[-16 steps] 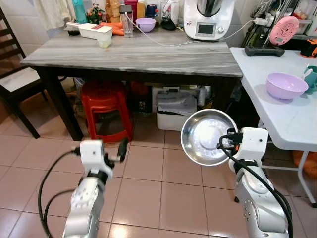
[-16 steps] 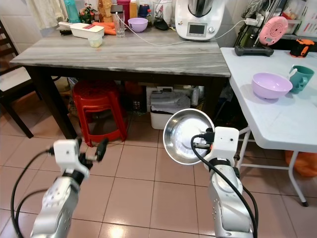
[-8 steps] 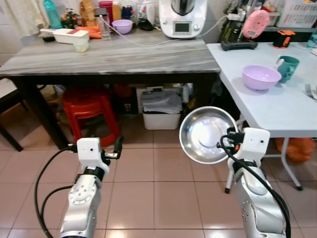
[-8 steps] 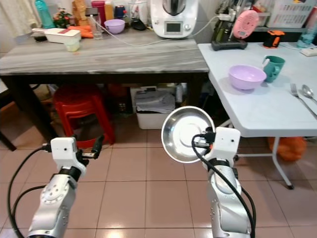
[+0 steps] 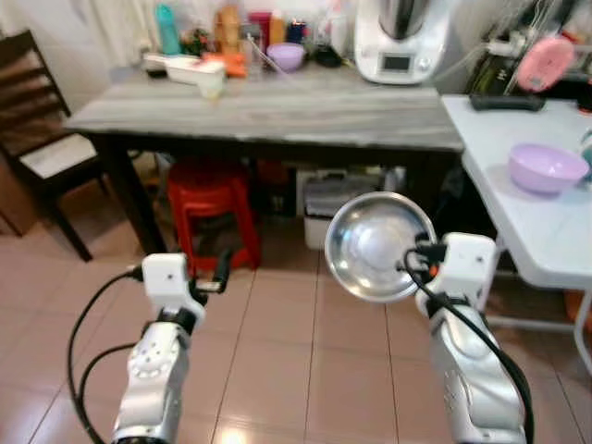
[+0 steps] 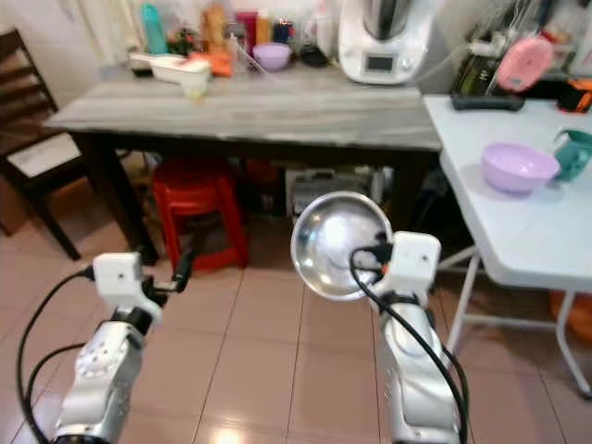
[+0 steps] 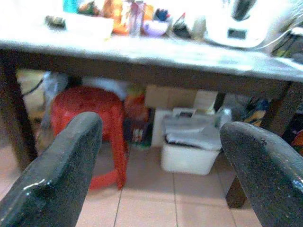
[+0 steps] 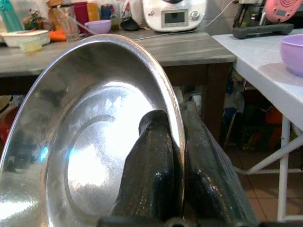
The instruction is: Setting the table
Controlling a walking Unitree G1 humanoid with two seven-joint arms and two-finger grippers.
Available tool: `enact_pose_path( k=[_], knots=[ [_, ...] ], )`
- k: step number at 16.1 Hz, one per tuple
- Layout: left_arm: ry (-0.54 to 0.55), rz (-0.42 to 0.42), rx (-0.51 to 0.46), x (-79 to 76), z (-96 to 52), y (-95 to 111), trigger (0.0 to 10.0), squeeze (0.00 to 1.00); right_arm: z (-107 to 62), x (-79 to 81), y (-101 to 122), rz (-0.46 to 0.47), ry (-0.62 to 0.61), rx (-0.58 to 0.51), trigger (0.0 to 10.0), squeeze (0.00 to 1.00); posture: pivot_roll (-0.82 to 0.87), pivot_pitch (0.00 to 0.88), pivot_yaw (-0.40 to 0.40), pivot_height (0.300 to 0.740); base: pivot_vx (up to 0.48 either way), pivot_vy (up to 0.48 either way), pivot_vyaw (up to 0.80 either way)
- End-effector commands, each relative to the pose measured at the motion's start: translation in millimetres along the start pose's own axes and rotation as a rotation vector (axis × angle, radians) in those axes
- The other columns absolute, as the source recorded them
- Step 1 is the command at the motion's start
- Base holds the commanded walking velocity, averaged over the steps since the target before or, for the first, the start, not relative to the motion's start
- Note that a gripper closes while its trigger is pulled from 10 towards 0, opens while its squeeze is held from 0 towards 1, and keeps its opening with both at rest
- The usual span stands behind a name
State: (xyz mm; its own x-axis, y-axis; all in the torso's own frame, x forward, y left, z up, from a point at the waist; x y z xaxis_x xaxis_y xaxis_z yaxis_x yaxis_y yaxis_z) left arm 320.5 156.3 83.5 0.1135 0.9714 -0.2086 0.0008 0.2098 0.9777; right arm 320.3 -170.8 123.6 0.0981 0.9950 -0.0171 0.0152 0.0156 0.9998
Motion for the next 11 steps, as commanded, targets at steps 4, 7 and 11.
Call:
enact_pose_path(
  k=[4, 7, 11],
  knots=[
    [-0.03, 0.002, 0.005, -2.7, 0.3, -0.4, 10.0, 0.0, 2.3, -2.1, 3.5, 0.022, -0.018, -0.015, 10.0, 0.0, -0.07, 0.0, 0.05, 0.74, 0.471, 0.0, 0.0],
    [-0.037, 0.004, 0.008, -3.5, 0.9, -0.9, 10.0, 0.0, 2.5, 1.0, 2.2, 0.025, -0.011, -0.013, 10.0, 0.0, -0.06, 0.0, 0.05, 0.74, 0.472, 0.0, 0.0],
    [-0.039, -0.002, 0.006, -4.7, 1.0, -1.0, 10.0, 0.0, 3.4, 1.6, 2.7, 0.012, -0.005, -0.017, 10.0, 0.0, -0.06, 0.0, 0.045, 0.74, 0.472, 0.0, 0.0]
  ],
)
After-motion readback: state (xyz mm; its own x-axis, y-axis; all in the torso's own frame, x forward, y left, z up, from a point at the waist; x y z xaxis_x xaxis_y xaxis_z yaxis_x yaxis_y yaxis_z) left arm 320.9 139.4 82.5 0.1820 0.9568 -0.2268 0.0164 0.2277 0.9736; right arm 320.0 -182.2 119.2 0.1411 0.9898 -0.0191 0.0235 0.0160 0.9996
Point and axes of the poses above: a point about 5 cm out from each wrist's last joint towards the gripper, its own z axis pointing out of the wrist towards the gripper, its own y axis along the axis of the wrist's last joint, x = y × z, the point moved 4 cm from there along z, pointing out of the wrist towards the gripper, and after that the axes turned 5 degrees about -z, right-handed, at the moved point
